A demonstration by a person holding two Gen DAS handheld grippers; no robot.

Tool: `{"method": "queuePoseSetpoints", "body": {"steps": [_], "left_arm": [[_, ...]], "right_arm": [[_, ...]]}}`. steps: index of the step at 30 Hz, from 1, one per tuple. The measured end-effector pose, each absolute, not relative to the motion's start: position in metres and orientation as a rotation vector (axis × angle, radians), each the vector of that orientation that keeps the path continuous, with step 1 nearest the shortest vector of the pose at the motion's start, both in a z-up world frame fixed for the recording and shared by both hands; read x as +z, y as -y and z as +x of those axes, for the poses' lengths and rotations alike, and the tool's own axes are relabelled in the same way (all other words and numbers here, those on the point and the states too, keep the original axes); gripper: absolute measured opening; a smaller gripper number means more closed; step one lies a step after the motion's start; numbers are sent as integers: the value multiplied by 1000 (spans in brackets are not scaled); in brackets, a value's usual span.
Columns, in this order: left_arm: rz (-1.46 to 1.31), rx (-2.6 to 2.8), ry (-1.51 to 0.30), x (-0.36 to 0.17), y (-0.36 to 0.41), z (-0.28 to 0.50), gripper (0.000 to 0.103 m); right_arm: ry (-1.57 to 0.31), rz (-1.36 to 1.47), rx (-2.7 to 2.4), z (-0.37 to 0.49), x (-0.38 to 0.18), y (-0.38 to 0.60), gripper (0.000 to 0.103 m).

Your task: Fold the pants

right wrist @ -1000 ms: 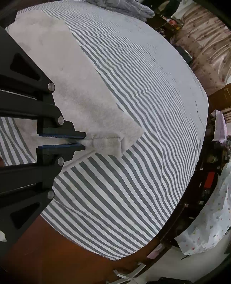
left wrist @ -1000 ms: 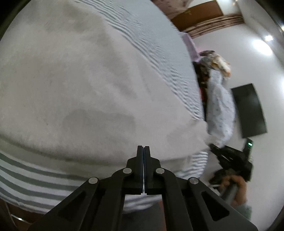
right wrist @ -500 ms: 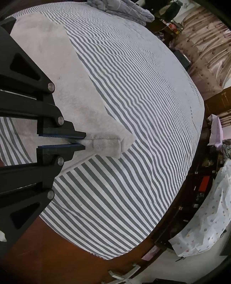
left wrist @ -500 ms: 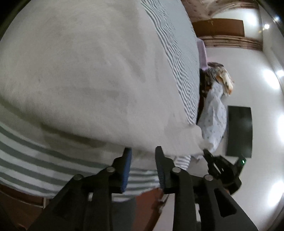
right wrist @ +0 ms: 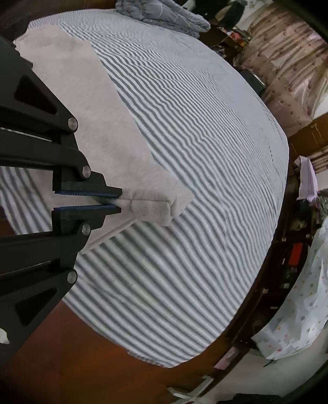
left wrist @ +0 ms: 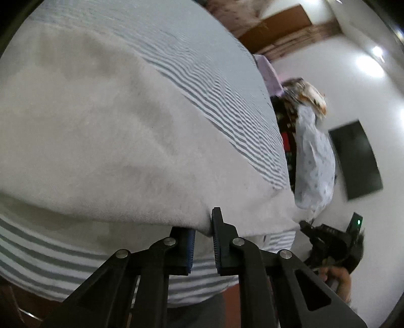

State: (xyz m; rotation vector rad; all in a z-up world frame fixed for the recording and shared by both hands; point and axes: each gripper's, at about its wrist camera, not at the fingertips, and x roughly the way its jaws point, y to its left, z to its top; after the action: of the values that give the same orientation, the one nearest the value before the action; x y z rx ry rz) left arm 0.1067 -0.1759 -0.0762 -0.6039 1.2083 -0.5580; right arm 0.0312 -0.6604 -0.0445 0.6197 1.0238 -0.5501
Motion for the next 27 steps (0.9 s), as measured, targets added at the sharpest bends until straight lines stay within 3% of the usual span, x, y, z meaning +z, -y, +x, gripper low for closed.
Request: {"method": "queuePoseSetpoints", "body": {"steps": [9,17,27], "left_arm": [[-447,-430,-1426,-153,170,84,10],[-425,-530,-1290,-114,183,87,10],[-172,-670,-1095,-69,190,90,14]], "right_arm": [[-1150,710,-609,-4,-121,663,4],[-1112,588,-713,-12,-103,667,0],[-1072,553,-383,28,-90,601,9]]}}
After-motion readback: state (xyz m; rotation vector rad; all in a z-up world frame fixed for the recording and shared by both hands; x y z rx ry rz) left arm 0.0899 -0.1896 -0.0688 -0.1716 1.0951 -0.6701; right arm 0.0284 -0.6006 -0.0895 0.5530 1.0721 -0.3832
